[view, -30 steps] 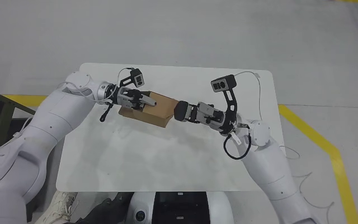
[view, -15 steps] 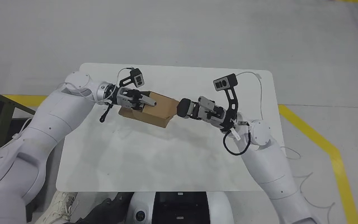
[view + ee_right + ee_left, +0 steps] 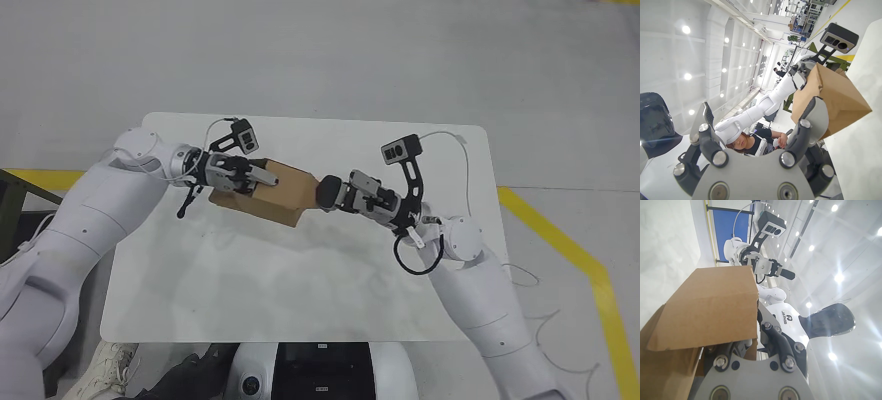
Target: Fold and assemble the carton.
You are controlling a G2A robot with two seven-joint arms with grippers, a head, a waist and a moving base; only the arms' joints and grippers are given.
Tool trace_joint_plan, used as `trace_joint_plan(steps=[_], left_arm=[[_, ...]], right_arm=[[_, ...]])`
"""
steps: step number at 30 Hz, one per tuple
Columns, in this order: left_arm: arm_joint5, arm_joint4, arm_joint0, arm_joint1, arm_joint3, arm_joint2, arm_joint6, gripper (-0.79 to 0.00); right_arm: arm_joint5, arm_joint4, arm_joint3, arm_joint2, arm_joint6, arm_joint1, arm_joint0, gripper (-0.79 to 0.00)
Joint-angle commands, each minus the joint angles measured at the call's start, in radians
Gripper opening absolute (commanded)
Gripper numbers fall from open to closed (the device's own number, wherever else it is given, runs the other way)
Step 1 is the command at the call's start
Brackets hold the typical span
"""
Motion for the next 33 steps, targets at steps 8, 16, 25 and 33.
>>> trace_joint_plan(steps=[8, 16, 25, 33], left_arm=[[0.008, -0.026, 0.007, 0.009, -0.020, -0.008, 0.000, -0.785], [0.010, -0.032, 0.009, 0.013, -0.022, -0.008, 0.000, -0.785], [0.011, -0.049, 0.012, 0.014, -0.028, -0.006, 0.000, -0.785], [0.016, -0.043, 0.010, 0.018, -0.035, 0.000, 0.000, -0.785]], right_arm=[[0.004, -0.017, 0.005, -0.015, -0.013, -0.002, 0.005, 0.000], [-0.002, -0.013, 0.005, -0.019, -0.011, -0.001, 0.001, 0.000], [0.015, -0.004, 0.008, -0.045, 0.010, -0.004, 0.005, 0.000], [0.017, 0.001, 0.019, -0.079, 0.016, -0.011, 0.028, 0.000]])
